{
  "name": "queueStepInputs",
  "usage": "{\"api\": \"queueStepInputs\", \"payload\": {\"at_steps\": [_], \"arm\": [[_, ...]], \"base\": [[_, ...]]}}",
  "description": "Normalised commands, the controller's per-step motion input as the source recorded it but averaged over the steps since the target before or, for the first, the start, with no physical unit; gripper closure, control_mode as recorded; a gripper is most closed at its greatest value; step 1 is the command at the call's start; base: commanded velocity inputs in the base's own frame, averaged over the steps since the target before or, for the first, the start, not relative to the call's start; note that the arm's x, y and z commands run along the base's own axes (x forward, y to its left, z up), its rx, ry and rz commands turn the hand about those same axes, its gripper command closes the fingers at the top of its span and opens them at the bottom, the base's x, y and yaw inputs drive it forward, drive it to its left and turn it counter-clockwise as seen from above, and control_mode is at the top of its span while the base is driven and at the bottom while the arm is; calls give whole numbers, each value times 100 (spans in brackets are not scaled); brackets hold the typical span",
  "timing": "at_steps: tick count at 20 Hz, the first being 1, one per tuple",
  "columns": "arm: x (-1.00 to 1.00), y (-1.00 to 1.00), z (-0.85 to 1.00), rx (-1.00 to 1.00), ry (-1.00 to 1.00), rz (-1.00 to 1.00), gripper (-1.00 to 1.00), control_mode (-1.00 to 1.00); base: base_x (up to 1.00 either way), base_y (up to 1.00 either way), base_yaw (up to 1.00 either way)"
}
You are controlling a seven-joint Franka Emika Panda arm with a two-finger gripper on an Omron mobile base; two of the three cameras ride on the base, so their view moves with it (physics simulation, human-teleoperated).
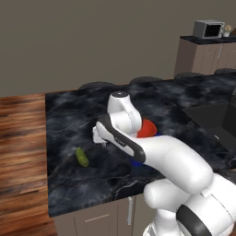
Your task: Place the two vegetables and bowl onto the tray for setting up a vegetable dip station.
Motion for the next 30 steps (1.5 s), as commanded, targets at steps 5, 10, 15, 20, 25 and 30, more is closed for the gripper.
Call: {"api": "queueStepInputs", "payload": {"at_steps": [5, 10, 15, 20, 25, 30], "arm": [[20, 47, 0, 1, 7, 13, -100, -100], [25, 44, -3, 0, 11, 10, -100, -100], [25, 32, -20, 0, 19, 11, -100, -100], [22, 30, -36, 0, 18, 10, -100, -100], [26, 29, -35, 0, 12, 5, -100, -100], [33, 25, -25, -2, 7, 3, -100, -100]], "base": [[0, 0, 0], [0, 0, 0], [0, 0, 0], [0, 0, 0], [0, 0, 0], [0, 0, 0]]}}
